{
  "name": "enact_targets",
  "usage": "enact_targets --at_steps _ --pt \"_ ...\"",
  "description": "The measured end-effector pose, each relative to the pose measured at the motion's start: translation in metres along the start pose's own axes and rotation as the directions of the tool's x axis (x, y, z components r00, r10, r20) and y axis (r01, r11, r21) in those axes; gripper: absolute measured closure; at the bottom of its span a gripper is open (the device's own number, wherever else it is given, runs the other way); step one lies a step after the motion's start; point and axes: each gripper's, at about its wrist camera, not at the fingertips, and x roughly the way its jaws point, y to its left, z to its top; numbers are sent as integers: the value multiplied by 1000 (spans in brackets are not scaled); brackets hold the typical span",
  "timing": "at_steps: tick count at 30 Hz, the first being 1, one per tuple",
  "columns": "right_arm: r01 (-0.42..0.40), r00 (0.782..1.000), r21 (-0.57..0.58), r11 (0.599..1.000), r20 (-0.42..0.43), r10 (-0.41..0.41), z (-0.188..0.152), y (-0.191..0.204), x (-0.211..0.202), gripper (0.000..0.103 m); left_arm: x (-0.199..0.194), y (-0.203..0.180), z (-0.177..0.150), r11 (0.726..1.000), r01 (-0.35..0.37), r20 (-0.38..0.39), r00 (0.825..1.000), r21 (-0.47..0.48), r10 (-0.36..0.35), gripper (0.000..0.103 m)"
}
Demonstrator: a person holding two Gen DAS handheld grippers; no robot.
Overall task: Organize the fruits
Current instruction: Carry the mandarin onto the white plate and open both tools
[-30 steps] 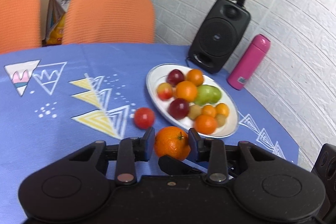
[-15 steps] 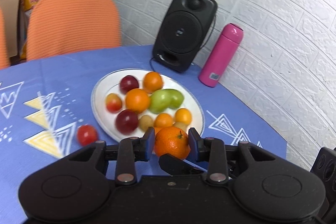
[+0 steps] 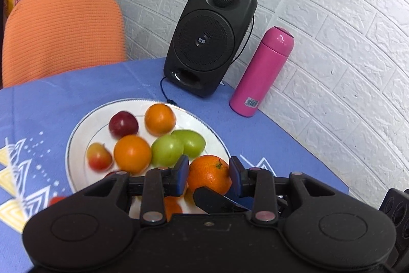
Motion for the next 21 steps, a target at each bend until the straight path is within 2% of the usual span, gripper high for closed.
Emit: enact_targets --at_steps 10,14,21 --pt "12 1000 -3 1000 -1 -12 6 -13 16 38 21 6 8 1000 -4 -8 1000 -16 4 0" --pt "28 1000 -17 999 1 -28 6 -14 20 38 23 6 7 999 -38 -4 999 -1 38 0" --pt "41 999 -34 999 -1 -41 5 -14 20 37 19 4 5 998 -53 9 999 16 53 0"
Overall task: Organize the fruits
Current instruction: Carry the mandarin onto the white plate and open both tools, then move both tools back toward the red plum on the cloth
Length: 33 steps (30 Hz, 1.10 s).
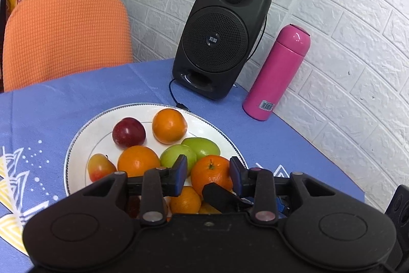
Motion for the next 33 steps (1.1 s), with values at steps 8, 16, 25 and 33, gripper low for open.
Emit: enact_targets --at_steps 8,16,25,33 --pt "3 1000 -18 1000 11 -3 3 3 -4 29 -16 -2 -1 1000 -9 49 999 4 9 0" --pt "0 1000 -40 999 22 0 -2 7 -16 0 -44 -2 -13 999 -32 84 996 18 30 0" --pt "28 1000 -70 997 -9 -28 -12 12 -26 0 -66 9 -36 987 -160 70 985 26 158 0" --pt "28 999 -102 994 -44 -32 -19 17 -33 0 -95 30 -55 972 -236 84 969 9 234 0"
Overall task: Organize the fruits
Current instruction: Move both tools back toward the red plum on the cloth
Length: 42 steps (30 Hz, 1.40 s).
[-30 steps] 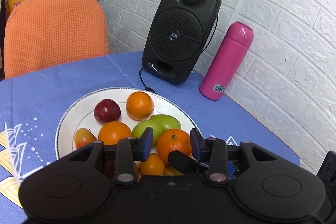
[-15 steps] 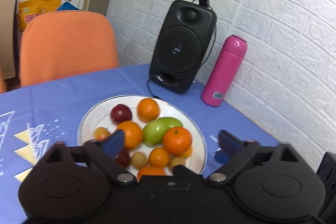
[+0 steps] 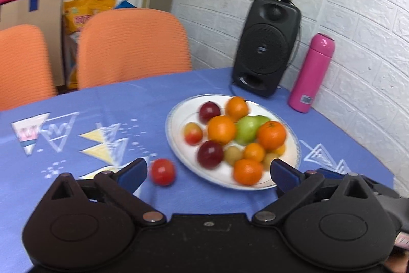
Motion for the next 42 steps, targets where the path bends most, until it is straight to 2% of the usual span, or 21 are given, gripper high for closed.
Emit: enact_targets --at_steps 7,15,20,27,31,42 --pt "-55 998 -55 997 -4 55 -9 12 -6 0 -8 25 -19 995 -87 -22 996 38 88 0" --pt "-99 995 -122 988 -34 96 -13 38 -3 0 -12 45 -19 997 -79 -9 997 -25 79 0" --pt "-131 991 -103 986 -29 129 -16 46 -5 0 3 43 -15 995 -99 1 995 24 99 0" --pt "-140 987 -77 987 -93 132 -20 51 0 0 26 39 -15 993 -73 -28 997 92 76 0" --pt "-128 988 -97 987 -98 118 -20 55 1 0 37 38 -11 991 -56 -38 997 119 61 0" --pt "-113 986 -53 992 -128 105 -22 46 4 0 61 37 -7 995 -13 -98 995 103 23 0"
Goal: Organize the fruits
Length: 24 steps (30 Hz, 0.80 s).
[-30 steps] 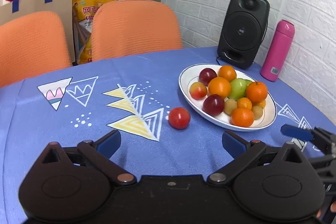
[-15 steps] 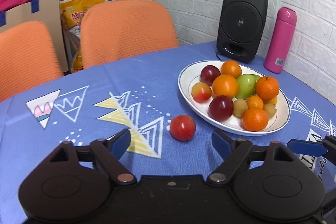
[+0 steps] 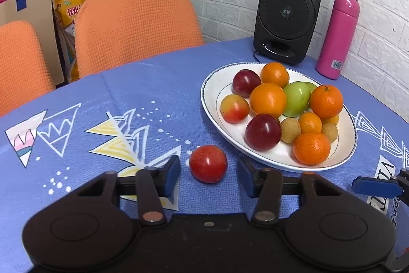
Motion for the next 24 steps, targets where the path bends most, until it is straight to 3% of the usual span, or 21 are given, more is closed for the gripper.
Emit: enact_targets --at_steps 9,17,24 --pt "-5 1000 -1 1000 -12 5 0 0 0 0 -4 1 -2 999 30 -30 999 -17 -31 0" --pt "-4 1000 -31 1000 -28 3 -3 2 -5 0 -33 -6 -24 990 126 -66 989 -60 -130 0" --pt "-62 997 -40 997 -43 60 -5 8 -5 0 -49 -8 -32 977 179 -52 981 -119 -186 0"
